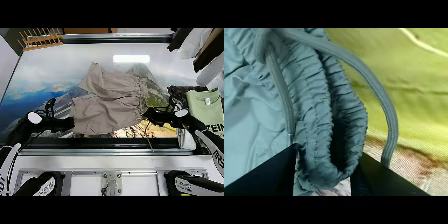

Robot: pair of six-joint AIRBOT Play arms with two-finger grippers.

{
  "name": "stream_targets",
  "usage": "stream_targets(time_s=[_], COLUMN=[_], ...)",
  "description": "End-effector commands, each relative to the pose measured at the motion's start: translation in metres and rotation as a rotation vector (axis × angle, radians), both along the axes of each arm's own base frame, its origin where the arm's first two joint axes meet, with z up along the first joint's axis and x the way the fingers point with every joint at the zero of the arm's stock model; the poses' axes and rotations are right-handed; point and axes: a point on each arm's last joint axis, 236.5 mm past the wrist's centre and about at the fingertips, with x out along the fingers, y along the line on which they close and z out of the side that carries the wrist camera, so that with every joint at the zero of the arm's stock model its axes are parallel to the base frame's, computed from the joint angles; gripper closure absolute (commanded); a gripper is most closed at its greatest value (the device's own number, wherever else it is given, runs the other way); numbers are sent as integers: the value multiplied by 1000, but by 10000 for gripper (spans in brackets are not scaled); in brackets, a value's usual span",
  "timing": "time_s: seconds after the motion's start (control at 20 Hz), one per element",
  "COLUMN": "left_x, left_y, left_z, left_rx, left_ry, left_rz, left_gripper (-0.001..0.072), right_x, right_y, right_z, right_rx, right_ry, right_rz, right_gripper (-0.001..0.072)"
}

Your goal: Fold the clothes and pants, and hang the long-sleeved shirts on hangers.

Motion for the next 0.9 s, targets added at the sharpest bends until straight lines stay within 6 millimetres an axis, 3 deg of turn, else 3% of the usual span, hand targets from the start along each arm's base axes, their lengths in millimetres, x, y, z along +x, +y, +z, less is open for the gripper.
stream_targets(time_s=[0.0,0.1,0.2,0.3,0.4,0.5,0.6,0.7,0.75,0.85], left_x=[2,10,39,75,83,59,9,-42,-68,-104], left_y=[1,5,23,49,63,60,47,35,29,20], left_z=[1,8,53,151,267,386,485,546,569,596], left_rx=[3,3,7,42,89,148,198,231,244,241], left_ry=[-9,-29,-139,-380,-637,-907,-1161,-1345,-1425,-1519], left_rz=[4,17,57,103,118,109,100,107,110,120], left_gripper=[699,699,700,700,700,700,699,700,700,700], right_x=[6,11,20,30,27,2,-38,-83,-103,-139], right_y=[3,5,5,2,8,16,20,22,23,24], right_z=[2,21,63,139,242,346,422,468,481,494], right_rx=[-29,-54,-128,-222,-271,-266,-260,-244,-227,-190], right_ry=[-56,-105,-189,-313,-497,-668,-808,-905,-932,-946], right_rz=[65,130,257,365,430,403,367,327,305,273], right_gripper=[682,683,684,684,684,684,684,684,684,684])
